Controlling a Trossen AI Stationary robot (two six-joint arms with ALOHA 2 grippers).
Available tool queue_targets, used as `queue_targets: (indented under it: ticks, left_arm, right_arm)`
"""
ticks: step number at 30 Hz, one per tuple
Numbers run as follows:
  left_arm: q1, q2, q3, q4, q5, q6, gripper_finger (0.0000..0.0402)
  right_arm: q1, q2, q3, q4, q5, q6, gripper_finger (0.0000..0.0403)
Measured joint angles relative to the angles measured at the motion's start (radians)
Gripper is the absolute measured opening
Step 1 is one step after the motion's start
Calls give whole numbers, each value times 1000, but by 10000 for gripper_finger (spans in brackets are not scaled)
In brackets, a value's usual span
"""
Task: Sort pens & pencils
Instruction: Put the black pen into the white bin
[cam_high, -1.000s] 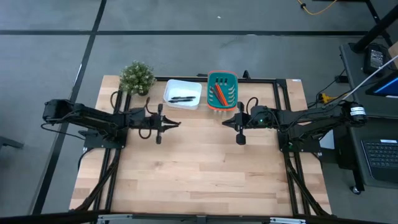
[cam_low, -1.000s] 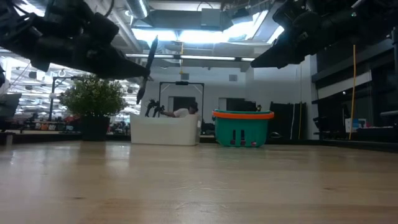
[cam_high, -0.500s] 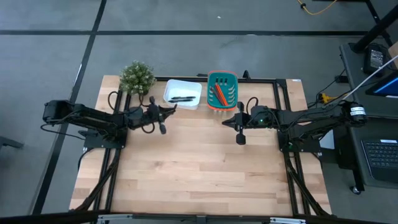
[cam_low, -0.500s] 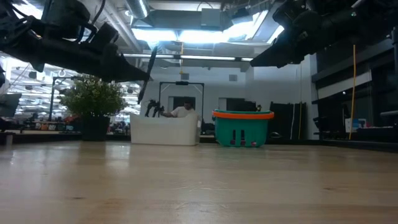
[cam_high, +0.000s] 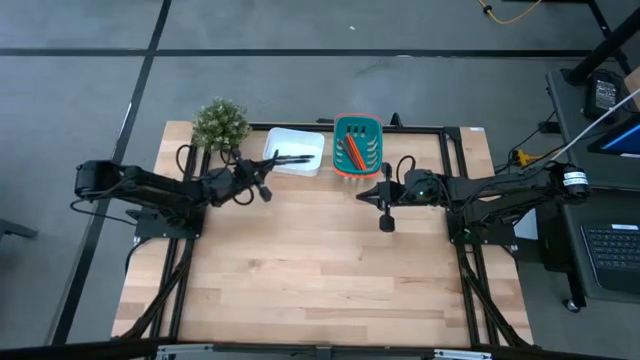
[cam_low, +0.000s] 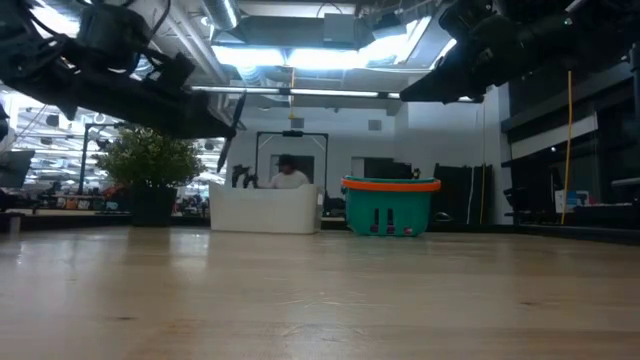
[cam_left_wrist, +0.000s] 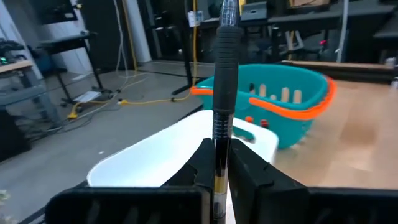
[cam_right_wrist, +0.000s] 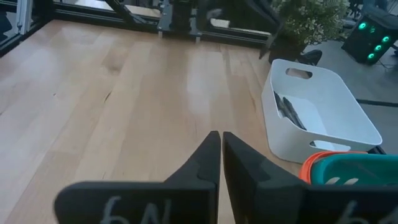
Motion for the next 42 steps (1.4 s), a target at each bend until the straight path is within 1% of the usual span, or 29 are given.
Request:
queue_targets:
  ticks: [4,14,19,23,26,33,38,42]
  left_arm:
    - [57,49,33,3,26,19,16]
    - [247,224,156,1,223,43,16]
    - [311,319,218,1,277,51,16]
    - [347,376,275,-14,384,71,16]
    - [370,403,329,-115,435,87,16]
    - [384,411,476,-481,461,177,16]
    - [387,411,599,-768,519,244,16]
    - [387,411,684,-966,521,264,16]
  right_arm:
    - [0,0,0,8,0,-4,21]
    - [-3,0,0,13,0,-10,21]
    - [-3,0,0,13,0,-28,21]
    - [-3,0,0,12,0,-29,21]
    - [-3,0,0,12,0,-29,21]
    - [-3,0,0,11,0,-29,21]
    - [-3,0,0,11,1,-29,21]
    - [-3,0,0,10,0,-20,21]
